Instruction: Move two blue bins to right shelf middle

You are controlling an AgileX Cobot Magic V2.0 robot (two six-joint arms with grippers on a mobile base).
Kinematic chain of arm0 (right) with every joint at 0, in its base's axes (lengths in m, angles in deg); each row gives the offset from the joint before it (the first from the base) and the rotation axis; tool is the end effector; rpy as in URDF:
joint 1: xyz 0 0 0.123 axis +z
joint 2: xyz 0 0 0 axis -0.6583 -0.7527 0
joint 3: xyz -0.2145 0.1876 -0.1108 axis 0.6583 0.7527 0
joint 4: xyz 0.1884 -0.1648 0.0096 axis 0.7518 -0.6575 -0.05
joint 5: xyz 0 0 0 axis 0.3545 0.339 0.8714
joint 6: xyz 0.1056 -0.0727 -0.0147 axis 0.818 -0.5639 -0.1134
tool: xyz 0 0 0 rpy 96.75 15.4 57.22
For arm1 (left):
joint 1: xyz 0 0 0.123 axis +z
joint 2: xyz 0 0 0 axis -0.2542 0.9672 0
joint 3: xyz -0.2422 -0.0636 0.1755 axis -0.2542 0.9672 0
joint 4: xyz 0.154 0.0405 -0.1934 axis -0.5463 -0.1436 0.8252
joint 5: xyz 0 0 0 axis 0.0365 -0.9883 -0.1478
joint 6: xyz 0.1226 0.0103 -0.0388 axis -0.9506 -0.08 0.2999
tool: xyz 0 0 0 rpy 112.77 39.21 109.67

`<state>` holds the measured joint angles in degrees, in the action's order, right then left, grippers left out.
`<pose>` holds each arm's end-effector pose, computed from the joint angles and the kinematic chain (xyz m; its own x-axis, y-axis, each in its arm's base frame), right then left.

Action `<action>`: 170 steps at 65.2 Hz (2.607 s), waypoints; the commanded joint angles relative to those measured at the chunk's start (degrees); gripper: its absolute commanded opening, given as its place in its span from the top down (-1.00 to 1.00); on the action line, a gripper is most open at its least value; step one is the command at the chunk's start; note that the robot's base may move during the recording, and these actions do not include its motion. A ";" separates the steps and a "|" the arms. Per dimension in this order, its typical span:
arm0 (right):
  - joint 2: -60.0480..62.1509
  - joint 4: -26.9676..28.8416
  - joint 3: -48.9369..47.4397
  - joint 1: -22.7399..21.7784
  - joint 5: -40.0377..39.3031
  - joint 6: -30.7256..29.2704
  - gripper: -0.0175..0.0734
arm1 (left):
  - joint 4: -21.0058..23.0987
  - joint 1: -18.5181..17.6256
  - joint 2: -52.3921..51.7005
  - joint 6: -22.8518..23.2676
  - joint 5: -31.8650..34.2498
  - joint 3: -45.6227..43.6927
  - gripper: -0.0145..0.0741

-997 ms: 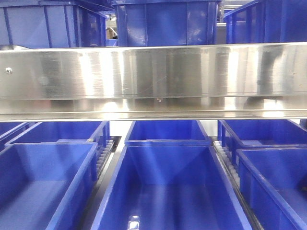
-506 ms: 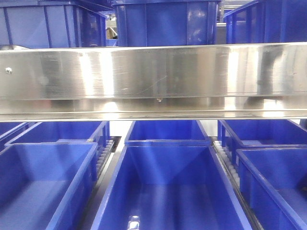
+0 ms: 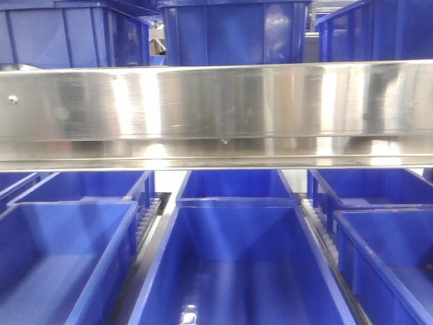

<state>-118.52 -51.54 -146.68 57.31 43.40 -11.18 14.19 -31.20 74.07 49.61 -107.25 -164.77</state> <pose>0.3516 0.1184 0.4982 -0.4585 0.0087 -0.8887 -0.3241 0.9294 0.1763 0.3835 -0.1112 0.5027 -0.5639 -0.0083 -0.8258 0.1786 0.9750 -0.1318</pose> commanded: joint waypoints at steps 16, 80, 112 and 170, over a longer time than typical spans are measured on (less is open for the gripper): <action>1.09 0.88 -1.02 0.06 -5.12 -0.12 0.95 | 3.17 -0.51 -1.44 -0.40 5.20 -1.09 0.92; 0.98 0.88 -1.02 0.06 -5.31 -0.12 0.95 | 1.83 -0.51 1.60 -0.40 9.77 -1.09 0.92; 0.98 0.88 -1.02 0.06 -5.37 -0.12 0.95 | 1.83 -0.51 1.60 -0.40 9.77 -1.09 0.92; 0.98 0.88 -1.02 0.06 -5.37 -0.12 0.95 | 1.83 -0.51 1.60 -0.40 9.77 -1.09 0.92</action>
<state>-118.52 -53.42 -146.68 57.31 42.20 -10.83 14.08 -31.31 76.36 49.27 -103.18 -164.98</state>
